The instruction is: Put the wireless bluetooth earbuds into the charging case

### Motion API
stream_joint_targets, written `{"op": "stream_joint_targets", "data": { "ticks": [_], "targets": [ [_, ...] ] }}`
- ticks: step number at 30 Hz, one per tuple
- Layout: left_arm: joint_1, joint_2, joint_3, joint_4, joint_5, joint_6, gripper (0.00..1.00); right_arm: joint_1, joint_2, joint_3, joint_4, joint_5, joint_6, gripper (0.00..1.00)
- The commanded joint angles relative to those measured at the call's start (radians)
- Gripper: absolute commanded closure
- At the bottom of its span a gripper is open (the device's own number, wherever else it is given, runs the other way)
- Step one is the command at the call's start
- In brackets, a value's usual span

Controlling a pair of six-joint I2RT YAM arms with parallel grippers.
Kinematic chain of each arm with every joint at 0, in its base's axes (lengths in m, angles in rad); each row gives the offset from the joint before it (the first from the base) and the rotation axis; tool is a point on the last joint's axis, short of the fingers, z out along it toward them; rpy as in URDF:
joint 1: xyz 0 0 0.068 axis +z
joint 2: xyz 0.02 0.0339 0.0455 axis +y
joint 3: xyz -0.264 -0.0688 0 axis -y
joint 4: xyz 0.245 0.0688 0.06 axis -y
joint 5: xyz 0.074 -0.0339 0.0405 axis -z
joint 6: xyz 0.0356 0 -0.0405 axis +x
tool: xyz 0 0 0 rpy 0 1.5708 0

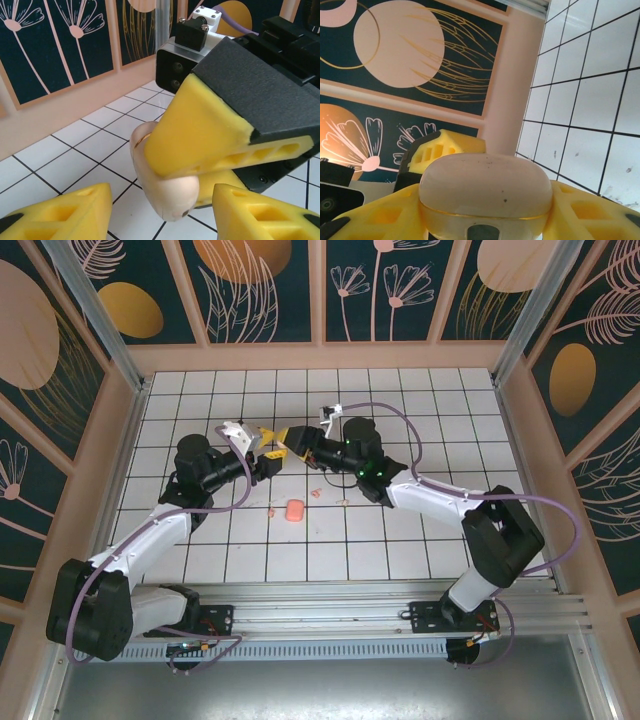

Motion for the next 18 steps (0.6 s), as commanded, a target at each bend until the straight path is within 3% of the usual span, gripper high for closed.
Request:
{"op": "stream_joint_targets", "data": {
  "ticks": [1, 9, 15, 18],
  "targets": [
    [-0.007, -0.010, 0.000, 0.040, -0.014, 0.009, 0.45, 0.013, 0.005, 0.039, 0.086, -0.015, 0.013, 0.49],
    [-0.007, -0.010, 0.000, 0.057, -0.025, -0.018, 0.55, 0.031, 0.010, 0.048, 0.090, -0.025, 0.014, 0.49],
    [-0.008, -0.018, 0.003, 0.067, -0.016, -0.037, 0.55, 0.040, 0.013, 0.049, 0.081, -0.021, 0.014, 0.49],
    [-0.009, -0.022, 0.004, 0.071, -0.009, -0.050, 0.61, 0.043, 0.012, 0.047, 0.071, -0.017, 0.011, 0.49]
  ]
}}
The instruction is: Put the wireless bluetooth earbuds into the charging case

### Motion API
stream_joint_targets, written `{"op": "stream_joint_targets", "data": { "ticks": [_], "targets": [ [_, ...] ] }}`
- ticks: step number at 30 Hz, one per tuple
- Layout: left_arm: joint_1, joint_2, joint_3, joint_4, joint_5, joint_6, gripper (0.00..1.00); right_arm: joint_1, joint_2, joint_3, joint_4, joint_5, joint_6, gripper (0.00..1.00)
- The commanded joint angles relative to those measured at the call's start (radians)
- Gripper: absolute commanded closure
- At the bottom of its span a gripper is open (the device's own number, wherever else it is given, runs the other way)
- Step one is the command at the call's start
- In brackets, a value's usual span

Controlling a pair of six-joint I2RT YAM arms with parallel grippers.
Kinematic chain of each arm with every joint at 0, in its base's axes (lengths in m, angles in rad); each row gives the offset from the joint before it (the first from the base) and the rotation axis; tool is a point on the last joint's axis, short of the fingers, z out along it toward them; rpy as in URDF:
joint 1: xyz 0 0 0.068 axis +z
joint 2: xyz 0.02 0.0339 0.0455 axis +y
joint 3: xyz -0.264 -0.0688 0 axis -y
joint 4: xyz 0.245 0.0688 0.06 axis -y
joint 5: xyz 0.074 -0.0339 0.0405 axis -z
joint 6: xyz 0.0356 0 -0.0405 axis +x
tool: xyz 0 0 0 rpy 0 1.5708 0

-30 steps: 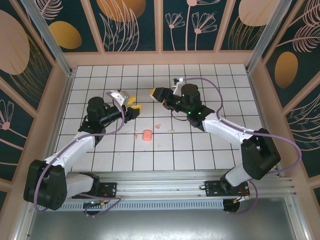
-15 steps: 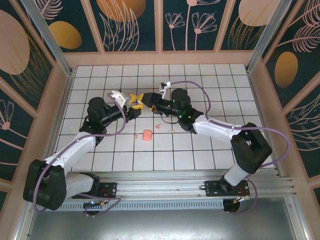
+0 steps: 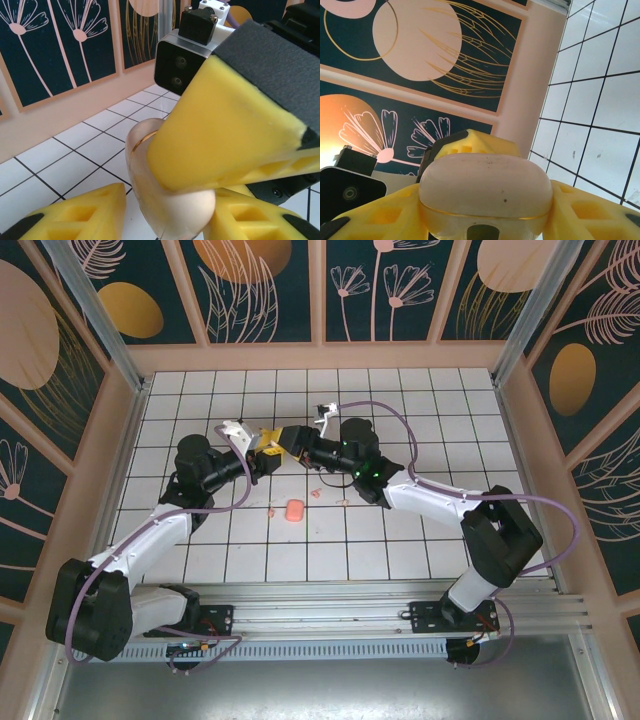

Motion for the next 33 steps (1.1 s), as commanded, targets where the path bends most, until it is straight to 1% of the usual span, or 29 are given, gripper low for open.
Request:
{"op": "stream_joint_targets", "data": {
  "ticks": [1, 6, 8, 10, 12, 14, 17, 20, 21, 22, 23, 25, 28, 30, 31, 33],
  "targets": [
    [-0.002, -0.021, 0.004, 0.054, 0.005, -0.029, 0.64, 0.015, 0.007, 0.031, 0.031, -0.011, 0.001, 0.49],
    [-0.002, -0.030, 0.008, 0.056, 0.020, -0.050, 0.74, 0.017, 0.001, 0.032, 0.010, -0.005, -0.012, 0.49],
    [-0.002, -0.029, 0.011, 0.053, 0.031, -0.059, 0.76, 0.017, -0.003, 0.032, -0.001, 0.000, -0.026, 0.48],
    [-0.002, -0.028, 0.014, 0.053, 0.041, -0.071, 0.78, 0.017, -0.019, 0.032, -0.024, 0.014, -0.058, 0.46],
    [-0.002, -0.024, 0.017, 0.054, 0.056, -0.084, 0.78, 0.016, -0.051, 0.035, -0.070, 0.043, -0.123, 0.37],
    [-0.002, -0.018, 0.023, 0.056, 0.077, -0.096, 0.79, 0.013, -0.106, 0.028, -0.143, 0.098, -0.228, 0.30],
    [-0.002, 0.000, 0.038, 0.077, 0.116, -0.120, 0.79, -0.002, -0.198, -0.005, -0.223, 0.150, -0.389, 0.25],
    [-0.002, 0.017, 0.047, 0.136, 0.167, -0.176, 0.79, -0.030, -0.294, -0.043, -0.244, 0.143, -0.550, 0.21],
    [-0.002, 0.022, 0.049, 0.153, 0.188, -0.189, 0.79, -0.040, -0.322, -0.059, -0.241, 0.123, -0.606, 0.21],
    [-0.002, 0.028, 0.054, 0.168, 0.217, -0.201, 0.79, -0.056, -0.354, -0.078, -0.232, 0.090, -0.672, 0.25],
    [-0.002, 0.033, 0.062, 0.173, 0.252, -0.201, 0.78, -0.075, -0.383, -0.097, -0.220, 0.032, -0.734, 0.32],
    [-0.002, 0.045, 0.087, 0.150, 0.316, -0.184, 0.78, -0.119, -0.427, -0.118, -0.217, -0.063, -0.833, 0.38],
    [-0.002, 0.043, 0.129, 0.067, 0.377, -0.114, 0.78, -0.192, -0.465, -0.120, -0.253, -0.219, -0.972, 0.42],
    [-0.002, 0.037, 0.144, 0.038, 0.408, -0.075, 0.78, -0.210, -0.471, -0.100, -0.310, -0.339, -1.131, 0.44],
    [-0.003, 0.034, 0.150, 0.027, 0.423, -0.058, 0.78, -0.208, -0.470, -0.083, -0.355, -0.375, -1.219, 0.46],
    [-0.003, 0.029, 0.159, 0.010, 0.449, -0.038, 0.78, -0.211, -0.446, -0.032, -0.437, -0.403, -1.303, 0.46]
  ]
}}
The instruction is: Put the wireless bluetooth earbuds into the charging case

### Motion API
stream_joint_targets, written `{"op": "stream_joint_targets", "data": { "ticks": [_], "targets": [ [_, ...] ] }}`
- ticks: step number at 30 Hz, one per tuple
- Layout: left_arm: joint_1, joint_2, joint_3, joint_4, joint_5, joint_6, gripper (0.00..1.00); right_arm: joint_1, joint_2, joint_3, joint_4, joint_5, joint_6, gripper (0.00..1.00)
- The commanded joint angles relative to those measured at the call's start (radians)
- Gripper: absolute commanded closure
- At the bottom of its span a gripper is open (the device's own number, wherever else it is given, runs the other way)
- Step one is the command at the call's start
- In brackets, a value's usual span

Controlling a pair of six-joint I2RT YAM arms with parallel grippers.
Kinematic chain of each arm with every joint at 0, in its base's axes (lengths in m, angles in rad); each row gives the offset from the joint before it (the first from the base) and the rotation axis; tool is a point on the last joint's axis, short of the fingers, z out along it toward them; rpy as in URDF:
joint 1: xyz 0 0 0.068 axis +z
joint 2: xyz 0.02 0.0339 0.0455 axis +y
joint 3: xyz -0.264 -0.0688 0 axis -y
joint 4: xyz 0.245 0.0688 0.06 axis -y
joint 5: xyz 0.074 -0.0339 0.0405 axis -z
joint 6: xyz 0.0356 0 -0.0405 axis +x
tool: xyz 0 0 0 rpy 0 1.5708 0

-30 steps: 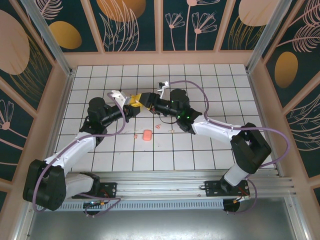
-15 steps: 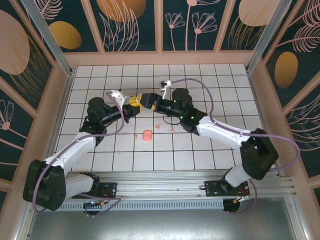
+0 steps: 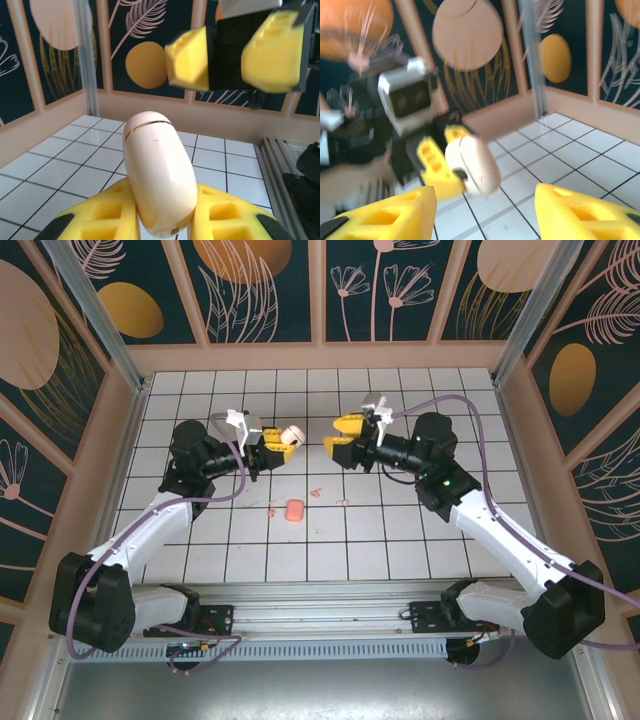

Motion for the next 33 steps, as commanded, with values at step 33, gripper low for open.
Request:
{"op": "stream_joint_targets", "data": {
  "ticks": [33],
  "targets": [
    [-0.050, -0.031, 0.103, -0.352, 0.028, 0.343, 0.44, 0.020, 0.252, 0.417, -0.675, -0.255, -0.619, 0.83]
  ]
}}
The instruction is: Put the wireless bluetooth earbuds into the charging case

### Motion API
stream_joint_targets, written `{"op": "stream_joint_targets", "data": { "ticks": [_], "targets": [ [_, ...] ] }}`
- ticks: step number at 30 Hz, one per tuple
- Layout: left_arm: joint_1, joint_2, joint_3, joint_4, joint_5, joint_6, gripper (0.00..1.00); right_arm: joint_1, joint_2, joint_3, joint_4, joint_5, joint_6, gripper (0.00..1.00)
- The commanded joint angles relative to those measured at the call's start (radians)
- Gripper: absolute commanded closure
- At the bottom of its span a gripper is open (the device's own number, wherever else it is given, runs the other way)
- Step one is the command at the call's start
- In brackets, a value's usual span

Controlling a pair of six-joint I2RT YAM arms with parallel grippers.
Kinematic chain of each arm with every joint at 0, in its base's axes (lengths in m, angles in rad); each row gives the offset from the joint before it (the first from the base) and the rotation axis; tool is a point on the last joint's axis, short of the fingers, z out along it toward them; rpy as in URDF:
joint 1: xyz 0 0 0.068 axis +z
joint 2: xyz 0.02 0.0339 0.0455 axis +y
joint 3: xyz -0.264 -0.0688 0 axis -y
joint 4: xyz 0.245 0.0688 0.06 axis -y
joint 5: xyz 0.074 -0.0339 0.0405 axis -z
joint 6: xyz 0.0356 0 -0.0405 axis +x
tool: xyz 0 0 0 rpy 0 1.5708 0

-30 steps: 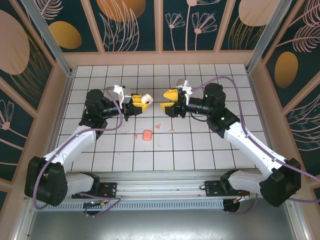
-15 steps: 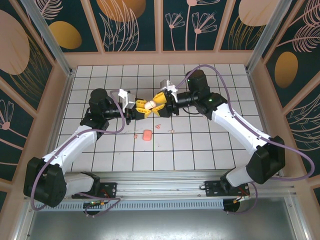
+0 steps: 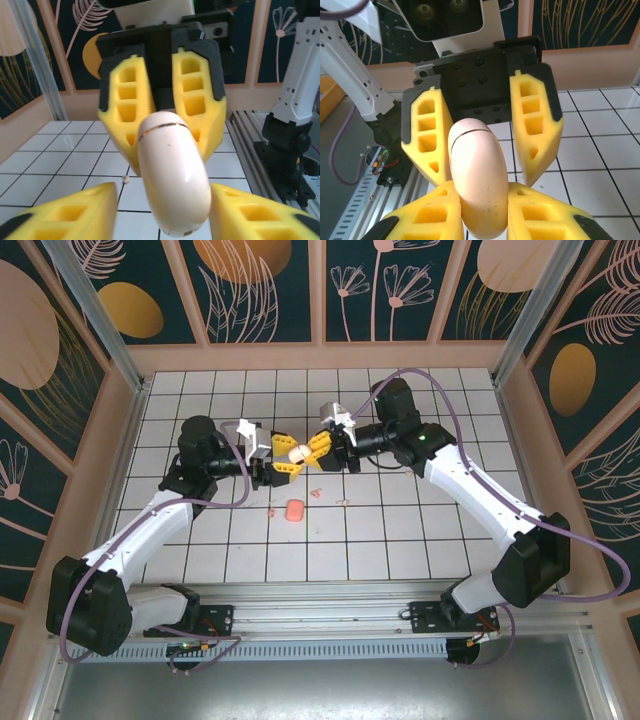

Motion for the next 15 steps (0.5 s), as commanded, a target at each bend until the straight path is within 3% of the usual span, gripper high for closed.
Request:
{"op": "stream_joint_targets", "data": {
  "ticks": [1, 7, 15],
  "targets": [
    [-0.002, -0.015, 0.051, -0.169, -0.080, 0.133, 0.43, 0.007, -0.055, 0.033, -0.107, 0.125, -0.091, 0.82],
    [-0.002, -0.018, 0.016, -0.317, -0.170, 0.350, 0.41, 0.044, -0.079, 0.024, -0.266, 0.463, -0.260, 0.82],
    [-0.002, 0.010, 0.012, -0.372, -0.186, 0.409, 0.40, 0.125, 0.008, 0.107, -0.350, 0.552, -0.328, 0.82]
  ]
}}
